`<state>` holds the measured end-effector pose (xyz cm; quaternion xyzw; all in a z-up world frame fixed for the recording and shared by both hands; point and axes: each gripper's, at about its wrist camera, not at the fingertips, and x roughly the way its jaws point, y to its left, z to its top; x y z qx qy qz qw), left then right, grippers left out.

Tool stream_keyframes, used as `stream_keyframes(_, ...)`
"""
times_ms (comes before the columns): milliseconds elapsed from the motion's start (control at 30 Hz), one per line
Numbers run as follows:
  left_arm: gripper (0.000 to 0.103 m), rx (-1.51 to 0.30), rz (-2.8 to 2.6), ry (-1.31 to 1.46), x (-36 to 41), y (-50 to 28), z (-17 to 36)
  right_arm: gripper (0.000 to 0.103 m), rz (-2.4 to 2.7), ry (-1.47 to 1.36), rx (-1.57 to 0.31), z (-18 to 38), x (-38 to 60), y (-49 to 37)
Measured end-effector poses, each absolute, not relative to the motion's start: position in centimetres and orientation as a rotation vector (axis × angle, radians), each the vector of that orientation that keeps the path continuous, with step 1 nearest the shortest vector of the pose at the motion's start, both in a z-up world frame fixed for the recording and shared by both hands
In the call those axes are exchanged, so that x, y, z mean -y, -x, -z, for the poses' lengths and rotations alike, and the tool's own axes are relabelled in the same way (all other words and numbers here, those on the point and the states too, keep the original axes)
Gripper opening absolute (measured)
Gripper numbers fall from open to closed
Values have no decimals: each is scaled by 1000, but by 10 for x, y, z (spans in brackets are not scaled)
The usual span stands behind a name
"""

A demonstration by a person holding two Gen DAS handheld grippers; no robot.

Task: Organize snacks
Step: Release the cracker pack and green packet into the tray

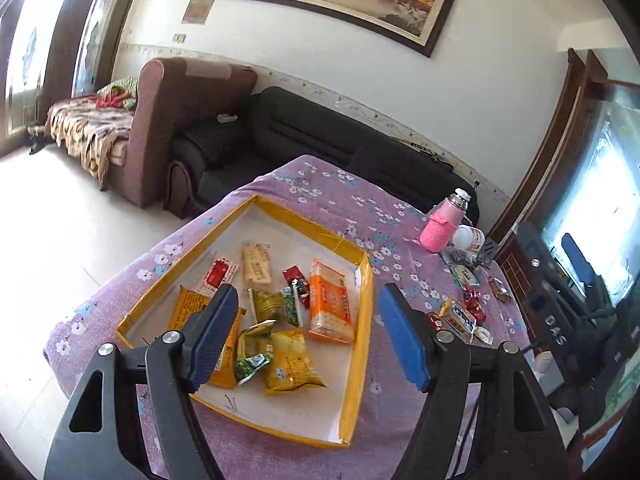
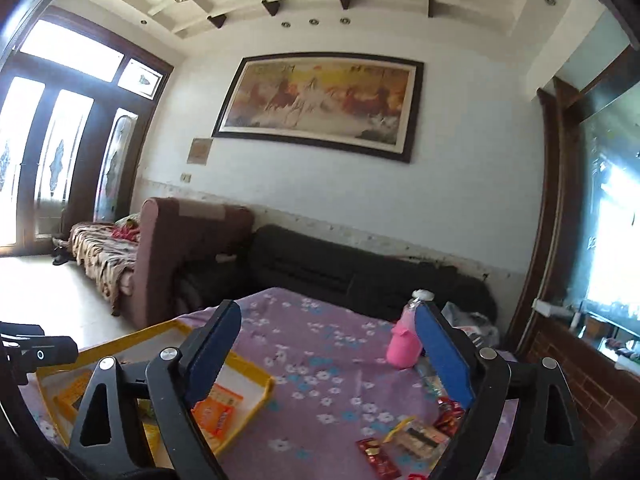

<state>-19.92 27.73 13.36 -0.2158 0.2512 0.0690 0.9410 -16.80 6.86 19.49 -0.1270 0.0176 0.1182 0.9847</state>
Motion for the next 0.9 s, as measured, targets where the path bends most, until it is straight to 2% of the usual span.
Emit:
stream_keyframes(100,83,-513,-147,394,-256,202,-144,93,-205,255,-1,-197,-45,184)
stream_keyframes(400,84,-540,-79,315,-198,200,-154,100,-133,218,-18,-183,21,194)
stream_keyframes(500,84,-579,-9,328,-184,191,-148,100,-140,171,-127,-175,54,170)
stream_keyframes(567,84,-613,20,347,-177,182,-140,100,-174,101,-312,-163,83,133)
stream_keyframes(633,84,-643,41,356,-170,175,-132,96,-216,-23,-507,-144,119,94)
stream_keyframes(667,84,-662,53,355,-166,170,-127,89,-231,-112,-596,-131,142,75)
stream_keyframes(700,84,-679,64,354,-162,167,-123,78,-234,-207,-677,-117,164,57)
stream_keyframes(767,84,-712,90,360,-156,158,-114,68,-231,-326,-772,-95,196,34)
stream_keyframes(900,84,-767,125,364,-148,144,-98,67,-282,-427,-892,-59,211,-2)
